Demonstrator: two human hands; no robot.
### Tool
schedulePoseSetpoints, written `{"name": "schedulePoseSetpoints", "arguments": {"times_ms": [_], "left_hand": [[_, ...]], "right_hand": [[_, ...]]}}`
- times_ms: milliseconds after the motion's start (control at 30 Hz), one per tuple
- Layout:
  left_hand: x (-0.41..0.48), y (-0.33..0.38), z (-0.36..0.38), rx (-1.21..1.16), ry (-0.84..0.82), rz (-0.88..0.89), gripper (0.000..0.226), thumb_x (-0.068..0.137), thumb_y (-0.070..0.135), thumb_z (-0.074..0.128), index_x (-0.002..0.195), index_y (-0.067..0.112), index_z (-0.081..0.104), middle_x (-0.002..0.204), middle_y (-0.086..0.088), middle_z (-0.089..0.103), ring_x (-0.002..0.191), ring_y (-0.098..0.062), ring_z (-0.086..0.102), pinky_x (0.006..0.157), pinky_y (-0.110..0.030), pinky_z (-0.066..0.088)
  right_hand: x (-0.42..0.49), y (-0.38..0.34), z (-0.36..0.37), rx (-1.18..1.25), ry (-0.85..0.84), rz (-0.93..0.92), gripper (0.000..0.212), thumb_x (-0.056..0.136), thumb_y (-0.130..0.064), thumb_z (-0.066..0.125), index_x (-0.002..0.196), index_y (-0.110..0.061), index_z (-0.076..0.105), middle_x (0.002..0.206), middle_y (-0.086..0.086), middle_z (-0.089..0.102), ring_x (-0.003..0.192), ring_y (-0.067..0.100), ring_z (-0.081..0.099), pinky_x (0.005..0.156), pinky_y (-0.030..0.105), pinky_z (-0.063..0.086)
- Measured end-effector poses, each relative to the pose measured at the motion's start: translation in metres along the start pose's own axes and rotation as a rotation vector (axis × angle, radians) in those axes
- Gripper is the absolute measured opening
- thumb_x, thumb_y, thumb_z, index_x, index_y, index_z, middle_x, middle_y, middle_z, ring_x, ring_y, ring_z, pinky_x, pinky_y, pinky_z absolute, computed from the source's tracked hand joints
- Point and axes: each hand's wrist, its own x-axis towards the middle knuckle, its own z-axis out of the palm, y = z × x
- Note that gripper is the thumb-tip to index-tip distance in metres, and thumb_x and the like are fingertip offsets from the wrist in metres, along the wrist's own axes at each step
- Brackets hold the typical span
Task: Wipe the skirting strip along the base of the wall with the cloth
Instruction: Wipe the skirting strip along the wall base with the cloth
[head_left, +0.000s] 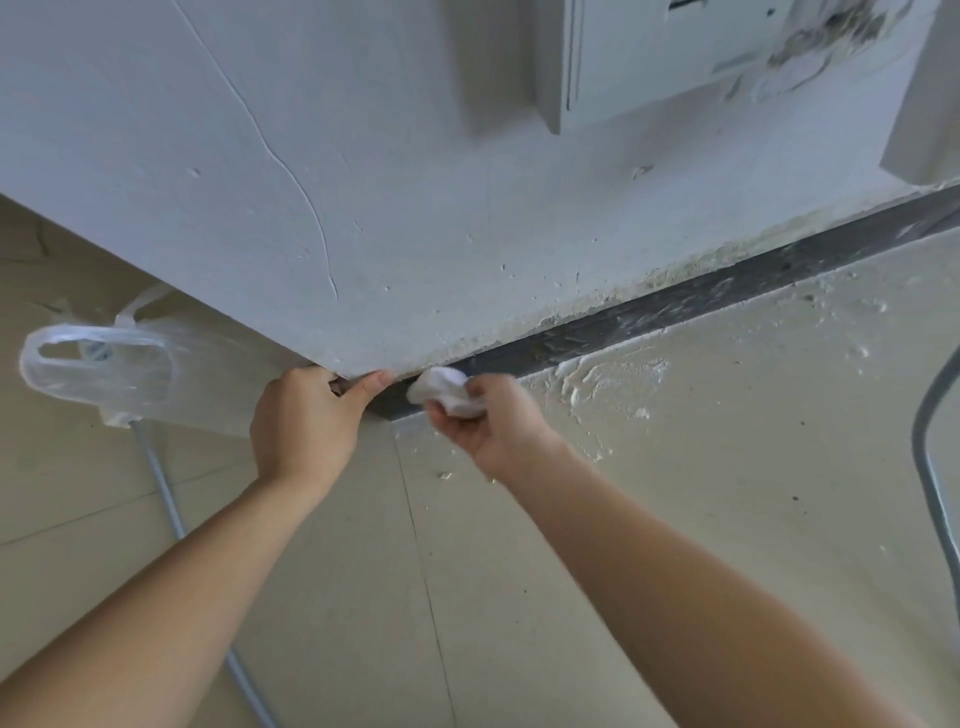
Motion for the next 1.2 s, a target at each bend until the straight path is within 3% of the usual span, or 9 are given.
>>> {"name": "schedulePoseSetpoints", "arguments": {"times_ms": [100,267,367,500,667,800,1000,1100,1200], "left_hand": [[0.0,-0.003,0.002,-0.022,-0.001,0.0,0.052,0.081,0.05,0.069,0.05,0.011,0.054,0.051,-0.003,0.056,0.054,-0.031,0.053,0.048,-0.03,0.033],[0.0,0.002,0.001,-0.019,-0.008,-0.015,0.047,0.082,0.043,0.07,0.054,0.008,0.056,0.049,-0.002,0.049,0.055,-0.03,0.047,0.049,-0.029,0.026],[0.001,0.003,-0.002,-0.014,-0.024,-0.029,0.055,0.081,0.042,0.072,0.047,0.008,0.046,0.043,-0.003,0.042,0.047,-0.026,0.038,0.046,-0.029,0.023],[0.002,0.004,-0.003,-0.022,-0.043,-0.048,0.062,0.081,0.043,0.072,0.046,0.004,0.039,0.041,-0.005,0.034,0.045,-0.026,0.03,0.048,-0.029,0.023],[0.001,0.003,-0.003,-0.033,-0.045,-0.039,0.058,0.081,0.043,0.072,0.046,0.008,0.041,0.042,-0.002,0.038,0.046,-0.026,0.035,0.048,-0.028,0.024],[0.001,0.0,0.0,-0.031,-0.029,-0.016,0.051,0.082,0.044,0.07,0.05,0.011,0.049,0.048,0.0,0.047,0.051,-0.027,0.044,0.048,-0.028,0.026],[0.004,-0.003,0.002,0.003,-0.021,-0.003,0.05,0.081,0.046,0.07,0.053,0.007,0.056,0.051,-0.005,0.056,0.057,-0.033,0.053,0.051,-0.031,0.037],[0.004,-0.002,0.003,0.004,-0.026,-0.009,0.053,0.081,0.046,0.07,0.053,0.002,0.059,0.051,-0.01,0.058,0.056,-0.035,0.054,0.053,-0.035,0.043],[0.003,-0.001,0.003,0.009,-0.026,-0.021,0.055,0.081,0.045,0.07,0.052,0.0,0.057,0.05,-0.011,0.057,0.055,-0.035,0.053,0.053,-0.035,0.044]], "right_hand": [[-0.016,-0.044,-0.018,0.09,0.109,-0.125,0.025,0.097,-0.002,0.03,0.086,0.007,0.051,0.071,0.018,0.057,0.05,0.018,0.056,0.037,0.016,0.048],[-0.034,-0.082,-0.08,0.514,0.188,-0.429,0.022,0.096,-0.008,0.033,0.101,0.0,0.052,0.063,0.01,0.055,0.047,0.015,0.054,0.044,0.016,0.046],[-0.019,-0.052,-0.072,0.342,0.129,-0.323,0.027,0.094,-0.012,0.031,0.089,-0.004,0.056,0.054,0.008,0.062,0.041,0.012,0.053,0.04,0.013,0.043],[0.008,0.013,-0.032,-0.056,0.02,-0.042,0.02,0.096,-0.008,0.039,0.096,-0.005,0.058,0.078,0.01,0.064,0.06,0.017,0.058,0.044,0.02,0.051],[0.032,0.018,-0.012,-0.137,0.076,-0.033,0.032,0.095,-0.001,0.042,0.125,0.008,0.051,0.114,0.021,0.059,0.09,0.029,0.063,0.081,0.034,0.054],[0.025,-0.02,-0.03,-0.144,0.186,-0.149,0.041,0.092,0.003,0.04,0.133,0.004,0.043,0.118,0.023,0.056,0.074,0.023,0.059,0.075,0.035,0.057],[-0.004,-0.084,-0.064,-0.087,0.306,-0.249,0.028,0.091,0.009,0.032,0.111,0.003,0.05,0.089,0.019,0.055,0.056,0.021,0.061,0.053,0.027,0.056],[-0.019,-0.103,-0.084,0.062,0.352,-0.36,0.017,0.091,0.008,0.036,0.091,0.004,0.053,0.086,0.017,0.053,0.06,0.018,0.059,0.064,0.026,0.056],[-0.035,-0.115,-0.111,0.196,0.627,-0.559,0.024,0.086,-0.004,0.044,0.087,0.003,0.067,0.089,0.012,0.07,0.06,0.014,0.051,0.059,0.02,0.052]]}}
